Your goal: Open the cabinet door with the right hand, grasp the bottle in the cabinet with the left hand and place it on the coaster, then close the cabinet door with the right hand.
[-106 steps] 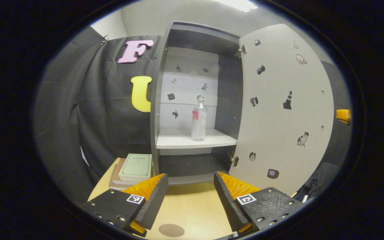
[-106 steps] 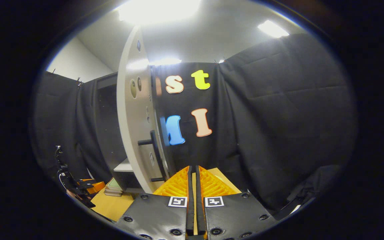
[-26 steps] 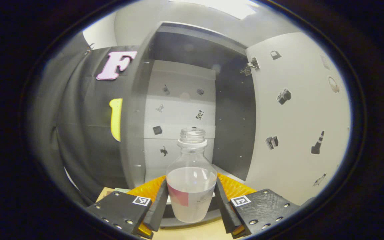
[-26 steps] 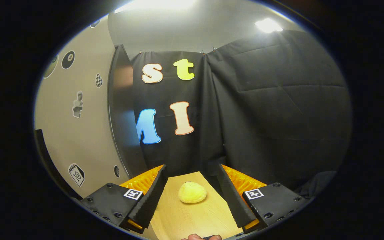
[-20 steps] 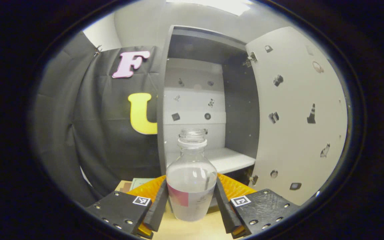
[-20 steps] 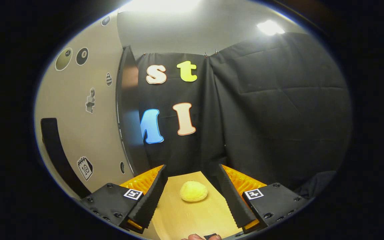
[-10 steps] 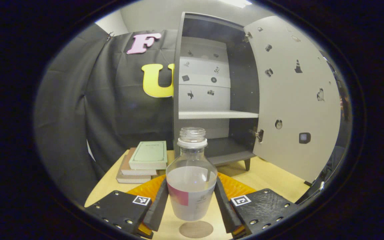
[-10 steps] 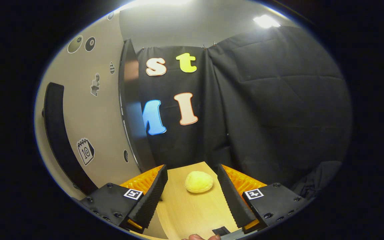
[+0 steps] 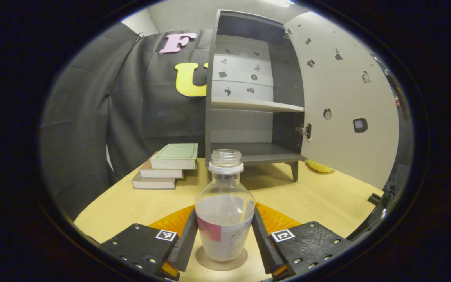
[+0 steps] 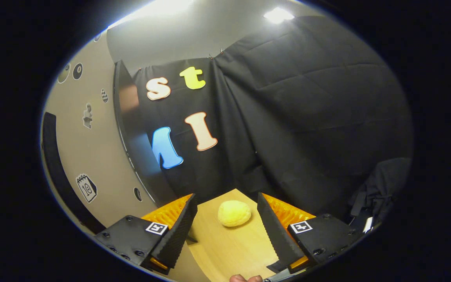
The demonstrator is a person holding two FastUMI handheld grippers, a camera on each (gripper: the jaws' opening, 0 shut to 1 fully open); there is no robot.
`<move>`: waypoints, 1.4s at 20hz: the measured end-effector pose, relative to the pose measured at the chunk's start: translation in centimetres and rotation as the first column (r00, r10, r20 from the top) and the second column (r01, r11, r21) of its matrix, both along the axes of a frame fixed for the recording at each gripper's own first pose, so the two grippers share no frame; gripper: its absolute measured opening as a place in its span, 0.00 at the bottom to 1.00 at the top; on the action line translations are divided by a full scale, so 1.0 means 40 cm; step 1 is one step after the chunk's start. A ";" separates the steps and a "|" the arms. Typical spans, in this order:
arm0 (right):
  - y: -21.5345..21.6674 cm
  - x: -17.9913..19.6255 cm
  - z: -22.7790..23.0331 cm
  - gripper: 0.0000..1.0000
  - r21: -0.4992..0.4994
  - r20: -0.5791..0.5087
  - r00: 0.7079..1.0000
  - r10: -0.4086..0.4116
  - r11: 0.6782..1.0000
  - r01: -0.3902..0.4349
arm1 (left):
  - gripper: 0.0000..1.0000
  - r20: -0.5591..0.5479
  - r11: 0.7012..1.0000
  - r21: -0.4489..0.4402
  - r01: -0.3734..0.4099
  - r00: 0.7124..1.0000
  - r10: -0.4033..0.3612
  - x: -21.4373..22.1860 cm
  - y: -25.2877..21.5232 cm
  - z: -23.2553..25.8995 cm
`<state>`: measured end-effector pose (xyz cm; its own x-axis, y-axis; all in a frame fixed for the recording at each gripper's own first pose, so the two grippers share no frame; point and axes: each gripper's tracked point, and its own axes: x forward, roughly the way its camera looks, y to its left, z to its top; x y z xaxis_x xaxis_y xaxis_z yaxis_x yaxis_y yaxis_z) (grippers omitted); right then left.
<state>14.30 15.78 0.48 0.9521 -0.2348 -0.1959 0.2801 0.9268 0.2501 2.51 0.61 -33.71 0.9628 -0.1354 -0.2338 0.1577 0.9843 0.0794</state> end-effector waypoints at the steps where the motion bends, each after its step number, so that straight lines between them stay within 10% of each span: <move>1: -0.008 -0.004 -0.003 0.98 -0.023 -0.002 1.000 -0.003 1.000 0.003 | 0.72 -0.001 1.000 -0.003 -0.013 1.000 0.013 -0.004 0.004 -0.016; 14: -0.034 -0.018 -0.011 0.98 -0.187 -0.018 0.999 0.030 0.982 -0.033 | 0.71 -0.008 0.999 0.030 0.027 1.000 -0.027 -0.042 0.001 -0.063; 17: -0.035 -0.018 -0.020 0.98 -0.205 -0.029 0.999 0.038 0.978 -0.043 | 0.85 -0.029 0.999 0.016 0.034 0.999 -0.033 -0.040 0.009 -0.066; 28: -0.058 -0.030 -0.051 0.98 -0.233 -0.079 0.997 0.006 0.972 -0.024 | 0.85 0.092 0.992 0.049 0.113 0.989 -0.117 -0.036 -0.028 0.166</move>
<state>13.10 13.45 -1.57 0.9400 -0.2683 -0.2106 0.2754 0.9613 0.0042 1.07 -0.50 -27.06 0.9594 -0.2386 -0.1507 0.2598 0.9552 0.1416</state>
